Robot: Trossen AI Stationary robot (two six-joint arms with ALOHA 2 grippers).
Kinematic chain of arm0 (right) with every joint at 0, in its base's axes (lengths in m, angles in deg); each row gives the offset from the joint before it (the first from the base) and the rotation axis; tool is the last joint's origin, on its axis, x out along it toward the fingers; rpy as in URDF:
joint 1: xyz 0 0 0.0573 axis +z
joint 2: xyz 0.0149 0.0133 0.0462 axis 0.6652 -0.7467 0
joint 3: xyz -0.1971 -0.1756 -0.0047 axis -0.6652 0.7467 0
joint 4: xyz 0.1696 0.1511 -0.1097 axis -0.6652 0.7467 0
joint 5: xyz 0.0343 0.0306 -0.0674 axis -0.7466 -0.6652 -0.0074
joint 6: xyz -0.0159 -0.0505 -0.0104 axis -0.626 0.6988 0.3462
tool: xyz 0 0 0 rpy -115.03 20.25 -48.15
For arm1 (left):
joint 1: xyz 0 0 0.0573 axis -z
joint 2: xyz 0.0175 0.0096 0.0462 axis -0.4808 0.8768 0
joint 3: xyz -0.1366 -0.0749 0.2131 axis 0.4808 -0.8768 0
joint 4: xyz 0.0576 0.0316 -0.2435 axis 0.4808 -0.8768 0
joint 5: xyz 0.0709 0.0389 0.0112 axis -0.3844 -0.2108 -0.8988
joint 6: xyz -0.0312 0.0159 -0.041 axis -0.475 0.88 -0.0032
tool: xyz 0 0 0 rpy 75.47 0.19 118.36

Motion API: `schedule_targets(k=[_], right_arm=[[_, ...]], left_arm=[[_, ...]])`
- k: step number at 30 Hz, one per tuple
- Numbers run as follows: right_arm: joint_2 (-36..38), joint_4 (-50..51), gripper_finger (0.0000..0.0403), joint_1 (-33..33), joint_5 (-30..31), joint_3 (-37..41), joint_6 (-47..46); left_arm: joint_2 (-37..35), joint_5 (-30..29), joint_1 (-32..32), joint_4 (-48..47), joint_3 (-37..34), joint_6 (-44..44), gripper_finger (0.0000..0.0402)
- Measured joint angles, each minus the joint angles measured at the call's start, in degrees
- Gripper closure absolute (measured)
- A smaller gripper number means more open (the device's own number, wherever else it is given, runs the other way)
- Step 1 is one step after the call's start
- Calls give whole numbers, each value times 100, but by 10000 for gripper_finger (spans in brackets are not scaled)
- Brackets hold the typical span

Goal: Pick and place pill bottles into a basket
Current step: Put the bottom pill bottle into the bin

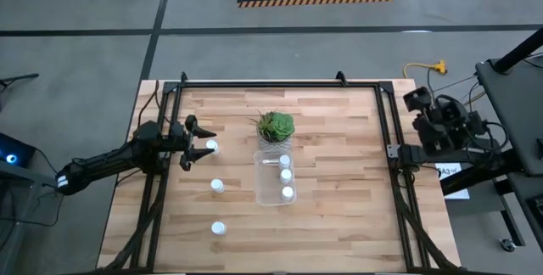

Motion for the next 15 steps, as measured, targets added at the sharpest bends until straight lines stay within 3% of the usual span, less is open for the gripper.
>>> schedule_targets(k=[5,15], right_arm=[[514,-206,142,-2,583,471,319],[512,-649,142,-2,687,1203,465]], left_arm=[[-9,3,-1,-2,0,-1,143],[30,-1,-1,-2,0,0,143]])
